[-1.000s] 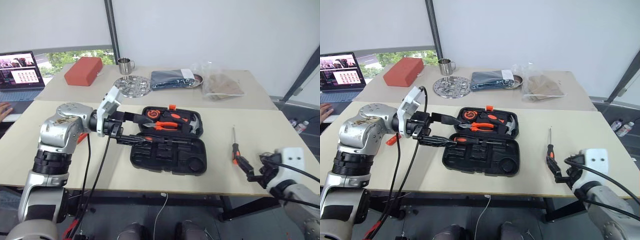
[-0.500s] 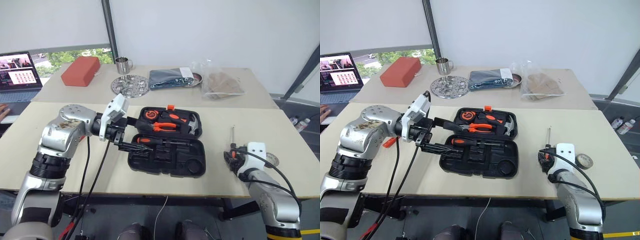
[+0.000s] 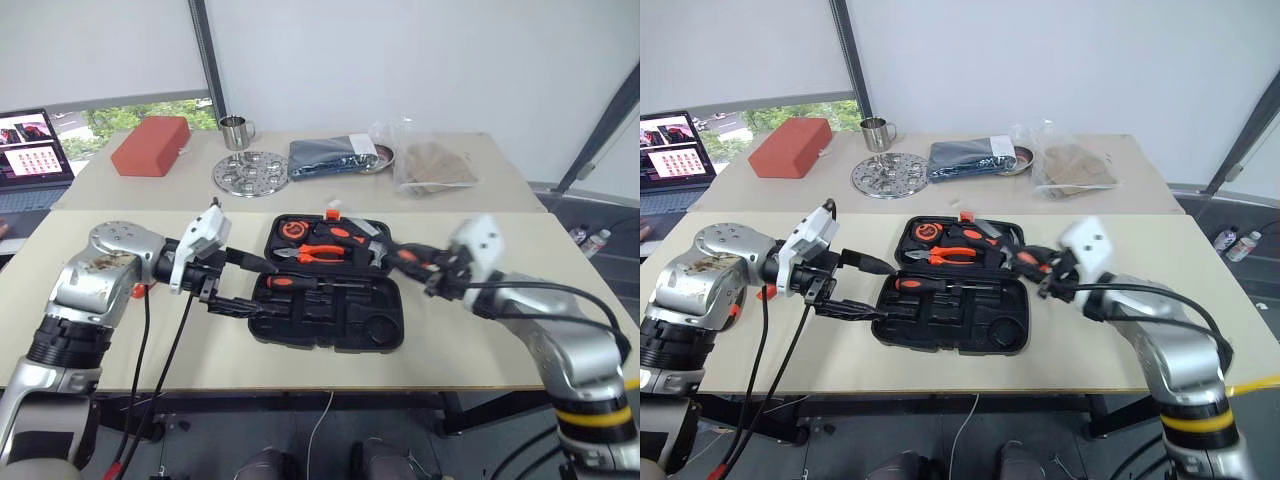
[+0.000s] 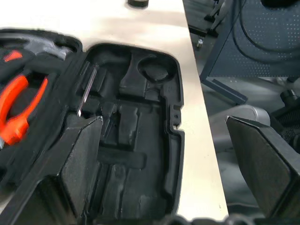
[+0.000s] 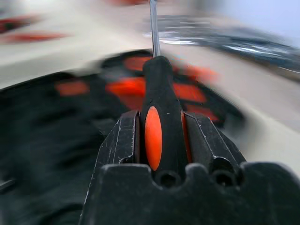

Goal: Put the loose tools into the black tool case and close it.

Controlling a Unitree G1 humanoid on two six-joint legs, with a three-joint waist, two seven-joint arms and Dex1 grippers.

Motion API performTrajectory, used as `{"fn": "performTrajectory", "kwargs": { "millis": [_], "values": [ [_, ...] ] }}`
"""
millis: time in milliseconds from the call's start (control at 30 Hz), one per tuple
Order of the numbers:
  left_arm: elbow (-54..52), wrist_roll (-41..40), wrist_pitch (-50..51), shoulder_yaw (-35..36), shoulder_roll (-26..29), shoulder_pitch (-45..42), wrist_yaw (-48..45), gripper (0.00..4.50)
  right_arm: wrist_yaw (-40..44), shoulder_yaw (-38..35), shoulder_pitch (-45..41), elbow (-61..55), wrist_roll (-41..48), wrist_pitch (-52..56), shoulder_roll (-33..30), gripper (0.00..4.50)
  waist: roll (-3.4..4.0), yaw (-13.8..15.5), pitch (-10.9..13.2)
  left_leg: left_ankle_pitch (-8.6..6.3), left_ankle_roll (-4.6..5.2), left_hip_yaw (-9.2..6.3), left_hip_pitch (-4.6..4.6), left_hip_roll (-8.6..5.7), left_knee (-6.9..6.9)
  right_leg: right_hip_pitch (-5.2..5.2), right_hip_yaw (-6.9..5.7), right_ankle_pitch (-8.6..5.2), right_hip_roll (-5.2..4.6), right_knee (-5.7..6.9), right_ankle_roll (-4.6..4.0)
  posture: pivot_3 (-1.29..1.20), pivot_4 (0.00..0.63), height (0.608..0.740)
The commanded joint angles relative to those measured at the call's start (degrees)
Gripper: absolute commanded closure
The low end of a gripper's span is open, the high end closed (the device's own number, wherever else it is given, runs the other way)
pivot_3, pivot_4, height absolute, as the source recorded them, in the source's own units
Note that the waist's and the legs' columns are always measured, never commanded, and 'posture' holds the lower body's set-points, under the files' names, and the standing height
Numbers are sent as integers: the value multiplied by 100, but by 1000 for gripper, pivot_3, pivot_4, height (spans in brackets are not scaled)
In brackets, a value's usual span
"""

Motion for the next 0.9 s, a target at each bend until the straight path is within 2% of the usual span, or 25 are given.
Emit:
{"fn": "performTrajectory", "kwargs": {
  "millis": [33, 233, 433, 500, 533, 733, 800, 900],
  "values": [
    [-133, 38, -145, 96, 98, 52, 48, 0, 957, 707, -600, 781, -618, -855, -102, 3474, -1, 40, 0, 0, 0, -1, -3, -3, 1, -2, 1, 1, -1, 0, -2, 0, 150, 736],
    [-314, 21, -140, 153, 79, 171, 193, 0, 1487, 1334, -1238, 2076, -1511, -1744, -37, 3474, -1, 108, 1, 1, 2, 7, -42, -9, 11, -45, 3, 9, -7, 7, -10, 0, 150, 736],
    [-323, 22, -155, 181, 85, 160, 262, 0, 1617, 1415, -1271, 2454, -1892, -2131, 26, 3474, -2, 95, 1, 1, 1, 10, -50, -7, 11, -58, 2, 8, -6, 11, -9, 0, 150, 736],
    [-278, 56, -195, 164, 61, 116, 294, 0, 1682, 1401, -1230, 2486, -1954, -2211, 4, 2441, -1, 89, 1, 2, 0, 10, -48, -5, 11, -57, 2, 5, -4, 14, -4, 0, 150, 736],
    [-261, 70, -218, 157, 56, 107, 304, 0, 1677, 1355, -1215, 2473, -1940, -2143, 12, 2266, -1, 87, 1, 2, 0, 10, -47, -4, 11, -57, 2, 3, -4, 15, 0, 0, 150, 736],
    [-142, 113, -315, 95, 37, 45, 316, 0, 1375, 783, -1321, 2123, -1369, -1288, 409, 173, -1, 86, 1, 3, -1, 14, -45, -3, 14, -57, 6, 9, -4, 21, -11, 0, 150, 736],
    [-110, 126, -330, 72, 7, 18, 324, 0, 1188, 645, -1386, 2066, -1262, -1032, 610, 34, -1, 86, 1, 3, -1, 15, -46, -3, 15, -60, 7, 11, -4, 27, -14, 0, 150, 736],
    [-27, 172, -393, 24, -49, -14, 331, 0, 1084, 598, -1408, 1993, -1176, -780, 797, 685, -1, 85, 1, 3, -1, 19, -46, -4, 16, -66, 13, 11, -6, 37, -14, 0, 150, 736]
  ]
}}
